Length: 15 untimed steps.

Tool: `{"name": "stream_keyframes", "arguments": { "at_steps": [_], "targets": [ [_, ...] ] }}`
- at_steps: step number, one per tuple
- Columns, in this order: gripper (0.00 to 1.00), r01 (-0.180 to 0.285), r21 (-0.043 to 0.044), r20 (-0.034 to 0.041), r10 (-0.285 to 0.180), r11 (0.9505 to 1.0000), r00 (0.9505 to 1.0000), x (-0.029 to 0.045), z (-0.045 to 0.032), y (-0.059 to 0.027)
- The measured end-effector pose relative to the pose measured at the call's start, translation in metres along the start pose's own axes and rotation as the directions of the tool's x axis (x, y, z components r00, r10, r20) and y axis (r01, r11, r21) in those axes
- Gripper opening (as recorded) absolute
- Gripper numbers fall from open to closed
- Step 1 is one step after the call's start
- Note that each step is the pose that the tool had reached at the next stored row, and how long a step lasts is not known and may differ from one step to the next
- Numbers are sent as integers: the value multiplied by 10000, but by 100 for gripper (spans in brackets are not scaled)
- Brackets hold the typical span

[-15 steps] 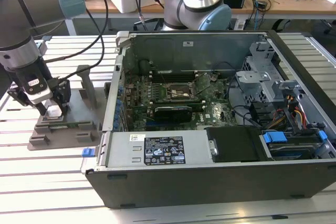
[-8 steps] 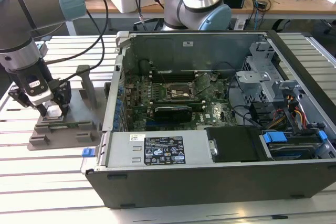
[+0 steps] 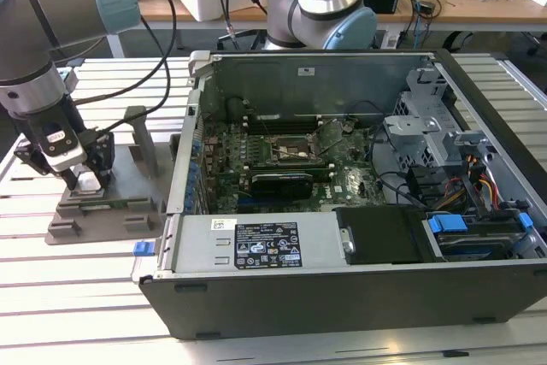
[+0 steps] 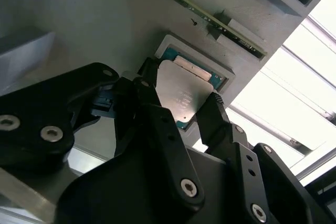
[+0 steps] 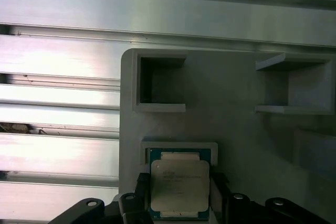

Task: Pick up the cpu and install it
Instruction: 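Pick up the cpu and move it towards the insertion slot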

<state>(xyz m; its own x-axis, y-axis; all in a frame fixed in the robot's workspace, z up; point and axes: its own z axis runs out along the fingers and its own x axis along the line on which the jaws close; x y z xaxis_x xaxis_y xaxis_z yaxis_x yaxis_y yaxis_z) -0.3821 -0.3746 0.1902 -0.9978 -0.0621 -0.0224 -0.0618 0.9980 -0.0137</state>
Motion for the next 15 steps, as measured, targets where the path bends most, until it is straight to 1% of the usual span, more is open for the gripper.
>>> {"name": "stream_keyframes", "arguments": {
  "at_steps": [9, 10, 11, 15],
  "targets": [
    [55, 1, 7, 7, -1, 10000, 10000, -2, -8, 1],
    [55, 1, 9, 7, -1, 10000, 10000, -2, -28, 0],
    [55, 2, 9, 0, -2, 10000, 10000, -3, -103, -1],
    [55, 1, 9, 1, -1, 10000, 10000, -6, -227, 0]
  ]
}}
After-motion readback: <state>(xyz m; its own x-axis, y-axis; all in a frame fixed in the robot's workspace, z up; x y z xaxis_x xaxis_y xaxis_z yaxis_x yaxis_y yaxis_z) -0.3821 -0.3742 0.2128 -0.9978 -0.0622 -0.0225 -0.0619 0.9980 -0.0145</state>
